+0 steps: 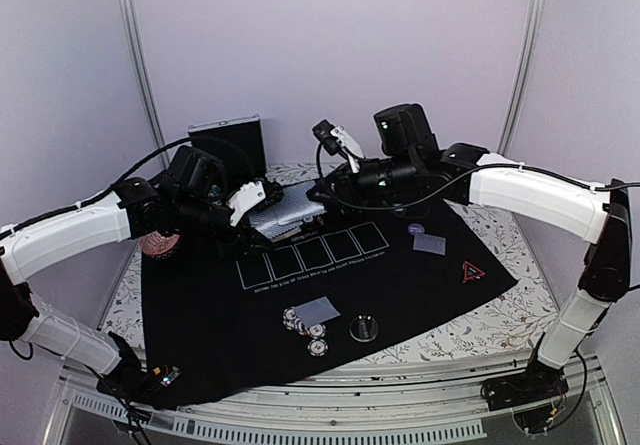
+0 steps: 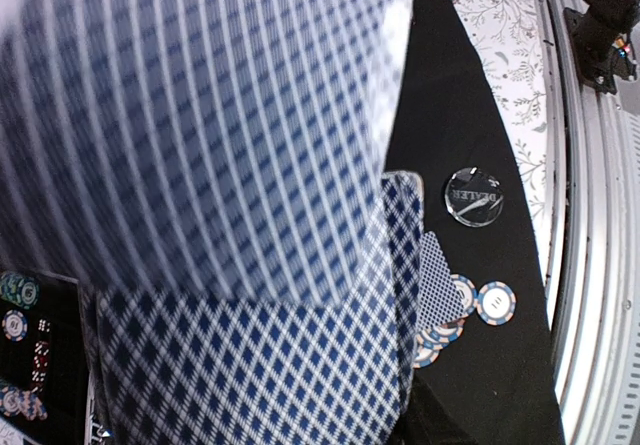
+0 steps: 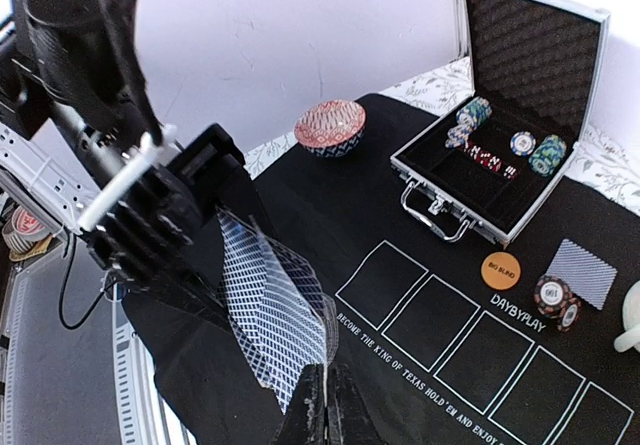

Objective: Distribute texas hold em gaming equipment
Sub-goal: Pick up the poker card from the face-down deck piles, then distribute the poker card in the big blind area.

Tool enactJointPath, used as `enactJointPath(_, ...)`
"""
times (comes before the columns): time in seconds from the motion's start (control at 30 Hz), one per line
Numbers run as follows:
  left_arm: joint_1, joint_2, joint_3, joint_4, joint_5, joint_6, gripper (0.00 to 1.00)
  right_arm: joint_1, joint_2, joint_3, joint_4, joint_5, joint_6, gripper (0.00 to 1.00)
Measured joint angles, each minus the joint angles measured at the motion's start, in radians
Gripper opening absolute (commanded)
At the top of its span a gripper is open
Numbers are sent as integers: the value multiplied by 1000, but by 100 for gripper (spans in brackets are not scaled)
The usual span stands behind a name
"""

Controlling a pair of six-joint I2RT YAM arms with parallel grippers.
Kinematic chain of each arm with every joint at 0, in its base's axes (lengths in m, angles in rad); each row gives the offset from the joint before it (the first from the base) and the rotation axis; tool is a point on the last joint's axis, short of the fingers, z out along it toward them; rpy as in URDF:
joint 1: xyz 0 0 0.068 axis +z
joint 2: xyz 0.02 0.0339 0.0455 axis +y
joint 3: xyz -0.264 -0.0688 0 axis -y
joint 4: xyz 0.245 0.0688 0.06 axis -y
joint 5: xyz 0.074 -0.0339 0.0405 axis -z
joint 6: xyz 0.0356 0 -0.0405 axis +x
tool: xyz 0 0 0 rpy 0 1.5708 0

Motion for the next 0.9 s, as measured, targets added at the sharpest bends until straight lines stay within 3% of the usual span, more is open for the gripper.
enactJointPath(0.2, 0, 0, 0, 0, 0, 0, 43, -60, -151, -48, 40, -30, 25, 2)
enactJointPath(0.4, 0, 0, 0, 0, 1, 0, 43, -194, -180, -103, 217, 16, 220, 2)
enactJointPath(0.6, 0, -2, 1, 0, 0, 0, 43, -217, 153, 98, 244, 97, 369, 2)
enactJointPath(0.9, 0, -19, 2, 1, 0, 0, 43, -216, 688, 591, 201, 80, 369, 2)
